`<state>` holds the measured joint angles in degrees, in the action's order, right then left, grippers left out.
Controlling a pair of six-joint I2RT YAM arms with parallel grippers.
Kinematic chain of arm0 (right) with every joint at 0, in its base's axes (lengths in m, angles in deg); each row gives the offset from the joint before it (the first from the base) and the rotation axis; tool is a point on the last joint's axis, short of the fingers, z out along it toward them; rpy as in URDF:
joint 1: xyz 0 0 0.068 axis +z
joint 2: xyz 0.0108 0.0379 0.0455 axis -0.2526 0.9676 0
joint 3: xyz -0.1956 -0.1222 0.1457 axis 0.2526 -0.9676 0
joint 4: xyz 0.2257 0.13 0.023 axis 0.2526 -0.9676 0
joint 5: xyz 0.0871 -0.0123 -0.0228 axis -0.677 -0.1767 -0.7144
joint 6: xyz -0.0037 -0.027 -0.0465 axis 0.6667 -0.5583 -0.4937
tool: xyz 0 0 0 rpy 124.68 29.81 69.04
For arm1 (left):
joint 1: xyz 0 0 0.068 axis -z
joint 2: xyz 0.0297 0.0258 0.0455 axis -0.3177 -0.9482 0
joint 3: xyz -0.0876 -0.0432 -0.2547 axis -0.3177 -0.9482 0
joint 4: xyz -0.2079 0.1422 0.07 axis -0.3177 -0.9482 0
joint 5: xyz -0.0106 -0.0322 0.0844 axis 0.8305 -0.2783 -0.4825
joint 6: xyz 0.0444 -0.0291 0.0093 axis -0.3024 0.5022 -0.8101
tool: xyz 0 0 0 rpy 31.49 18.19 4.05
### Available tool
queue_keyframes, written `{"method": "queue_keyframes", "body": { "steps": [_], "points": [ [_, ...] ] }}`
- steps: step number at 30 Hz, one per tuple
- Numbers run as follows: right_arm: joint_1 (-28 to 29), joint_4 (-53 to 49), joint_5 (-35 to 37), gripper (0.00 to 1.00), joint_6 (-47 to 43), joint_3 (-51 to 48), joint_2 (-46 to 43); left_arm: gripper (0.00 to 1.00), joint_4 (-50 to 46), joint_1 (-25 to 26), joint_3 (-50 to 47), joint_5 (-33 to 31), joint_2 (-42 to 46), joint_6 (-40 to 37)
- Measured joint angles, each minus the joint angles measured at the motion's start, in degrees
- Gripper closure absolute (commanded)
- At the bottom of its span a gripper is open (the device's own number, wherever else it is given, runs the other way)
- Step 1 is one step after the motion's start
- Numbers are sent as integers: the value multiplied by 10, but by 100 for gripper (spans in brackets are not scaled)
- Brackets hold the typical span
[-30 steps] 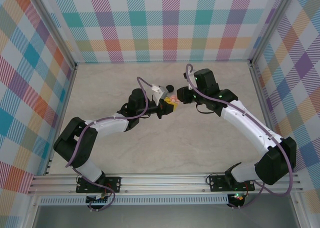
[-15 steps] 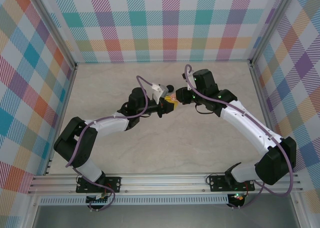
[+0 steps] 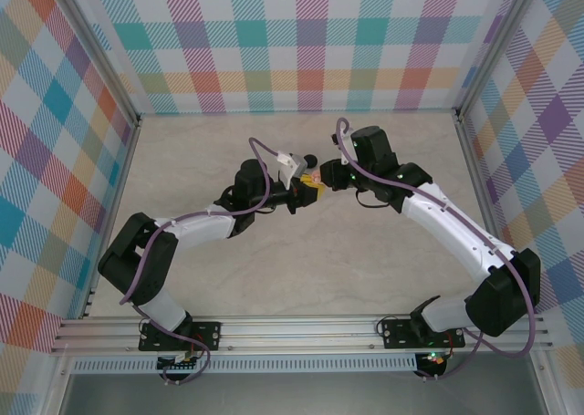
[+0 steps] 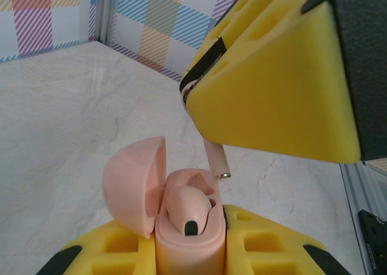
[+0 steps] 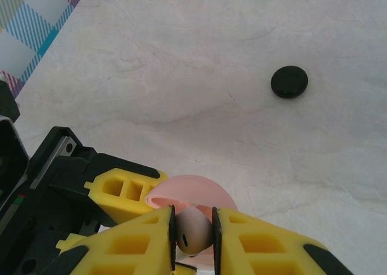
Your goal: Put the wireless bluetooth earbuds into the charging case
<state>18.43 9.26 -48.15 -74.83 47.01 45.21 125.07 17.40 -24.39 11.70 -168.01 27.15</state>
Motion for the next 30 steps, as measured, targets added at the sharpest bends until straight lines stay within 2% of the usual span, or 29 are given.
{"method": "queue_keyframes", "body": {
  "steps": [30],
  "points": [
    [5,-4,14,76,-10,0,17,93,-4,0,5,9,0,10]
  ]
}}
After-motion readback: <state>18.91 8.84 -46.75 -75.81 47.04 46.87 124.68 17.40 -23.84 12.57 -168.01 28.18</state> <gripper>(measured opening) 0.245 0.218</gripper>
